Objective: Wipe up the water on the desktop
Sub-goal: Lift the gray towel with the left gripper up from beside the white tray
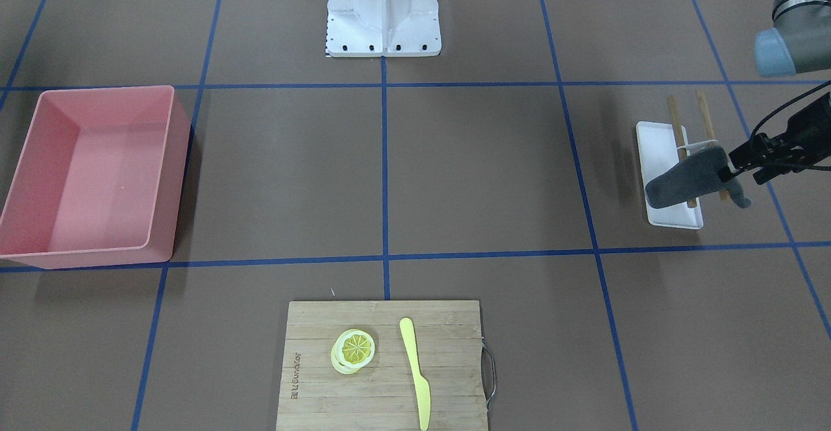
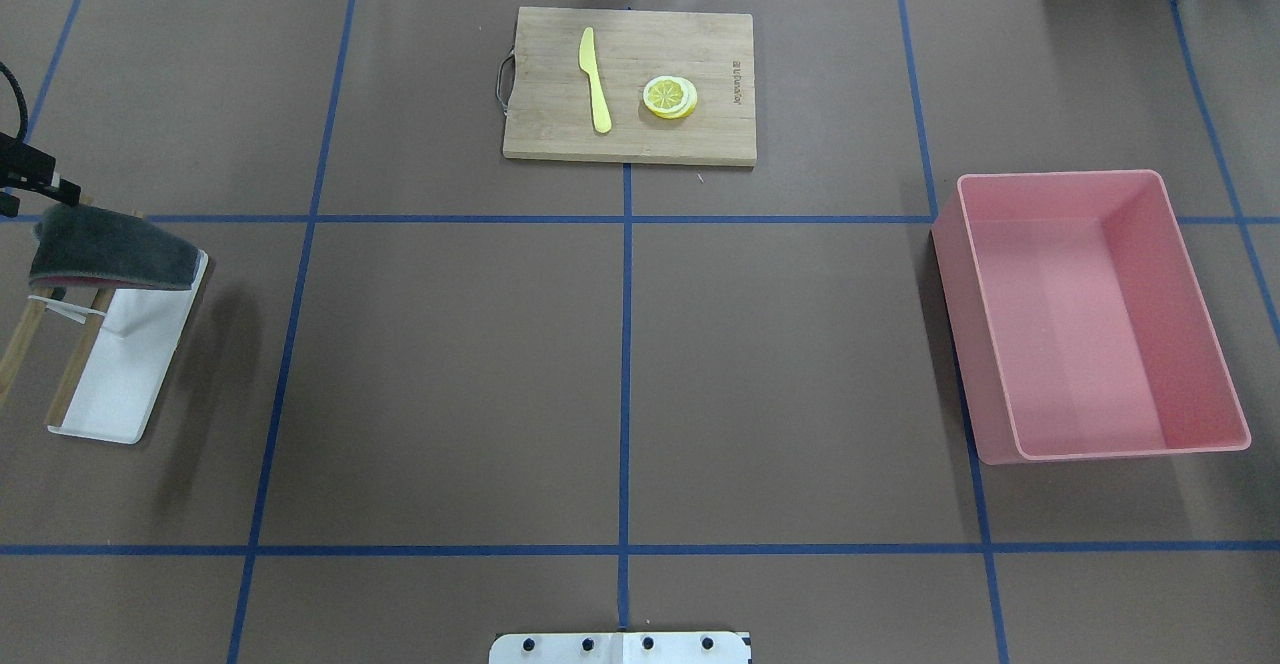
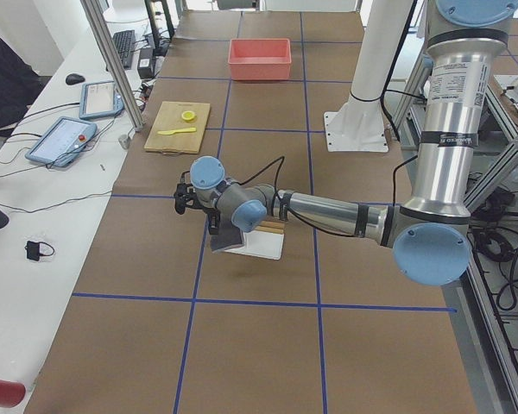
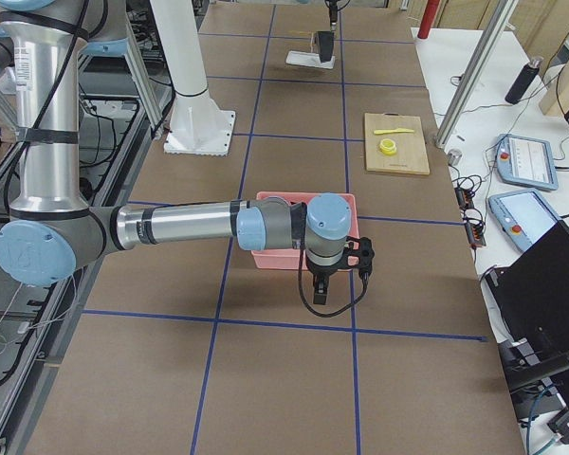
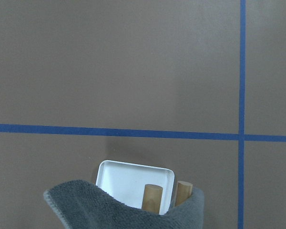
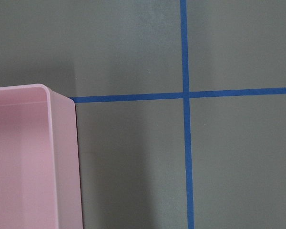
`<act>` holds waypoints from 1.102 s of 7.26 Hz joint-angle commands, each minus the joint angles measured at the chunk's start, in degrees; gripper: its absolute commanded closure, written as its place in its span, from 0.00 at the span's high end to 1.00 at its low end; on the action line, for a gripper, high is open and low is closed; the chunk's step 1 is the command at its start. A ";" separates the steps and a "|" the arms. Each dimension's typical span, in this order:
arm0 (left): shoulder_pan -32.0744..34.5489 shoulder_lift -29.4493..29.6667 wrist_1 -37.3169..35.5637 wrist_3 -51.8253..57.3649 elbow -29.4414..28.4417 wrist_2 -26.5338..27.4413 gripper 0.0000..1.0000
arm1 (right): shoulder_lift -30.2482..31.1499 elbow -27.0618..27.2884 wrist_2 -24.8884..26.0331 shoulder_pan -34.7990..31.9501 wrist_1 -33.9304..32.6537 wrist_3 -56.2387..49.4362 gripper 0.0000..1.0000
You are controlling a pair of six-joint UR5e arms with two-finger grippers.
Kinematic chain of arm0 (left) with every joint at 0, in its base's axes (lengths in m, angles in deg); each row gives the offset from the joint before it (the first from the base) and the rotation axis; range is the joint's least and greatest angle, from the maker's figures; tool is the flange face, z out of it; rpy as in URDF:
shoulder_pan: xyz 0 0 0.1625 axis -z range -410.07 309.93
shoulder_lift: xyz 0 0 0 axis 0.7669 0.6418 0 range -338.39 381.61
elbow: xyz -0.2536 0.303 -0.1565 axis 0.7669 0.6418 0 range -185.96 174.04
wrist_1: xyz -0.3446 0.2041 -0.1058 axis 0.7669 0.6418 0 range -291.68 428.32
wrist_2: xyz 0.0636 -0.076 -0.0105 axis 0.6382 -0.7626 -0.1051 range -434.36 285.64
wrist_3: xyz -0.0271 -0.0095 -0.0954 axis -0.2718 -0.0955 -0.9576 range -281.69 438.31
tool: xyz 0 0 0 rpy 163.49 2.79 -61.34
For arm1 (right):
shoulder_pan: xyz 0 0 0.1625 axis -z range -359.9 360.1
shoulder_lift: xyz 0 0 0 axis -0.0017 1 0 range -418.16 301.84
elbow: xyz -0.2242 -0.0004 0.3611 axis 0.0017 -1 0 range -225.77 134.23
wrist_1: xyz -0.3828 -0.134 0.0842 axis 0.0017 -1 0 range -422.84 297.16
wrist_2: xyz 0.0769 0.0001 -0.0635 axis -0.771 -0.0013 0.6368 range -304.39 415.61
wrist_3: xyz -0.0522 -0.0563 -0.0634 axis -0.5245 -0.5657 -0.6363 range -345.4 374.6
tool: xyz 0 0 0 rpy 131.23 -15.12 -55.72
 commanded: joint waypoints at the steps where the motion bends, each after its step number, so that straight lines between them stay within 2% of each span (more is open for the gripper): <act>1: -0.47 0.11 0.26 0.04 -0.67 0.13 0.74 | 0.09 -0.03 0.00 0.00 0.00 -0.09 1.00; 3: -0.91 0.72 4.99 -0.05 -4.34 0.13 0.73 | 0.09 -0.03 -0.09 0.00 0.00 -0.09 1.00; 4: -0.91 1.07 6.23 -0.40 -5.32 0.05 0.59 | 0.00 -0.03 -0.09 0.00 0.00 -0.09 1.00; 5: -0.91 1.25 6.24 -0.75 -4.72 -0.13 0.52 | 0.00 -0.03 -0.09 0.00 0.00 -0.09 1.00; 7: -0.91 1.43 6.07 -0.84 -4.10 -0.66 0.50 | -0.09 -0.03 -0.09 0.00 -0.09 -0.09 1.00; 8: -0.82 1.43 5.89 -0.84 -3.92 -1.09 0.40 | -0.09 -0.03 -0.09 0.00 -0.09 -0.09 1.00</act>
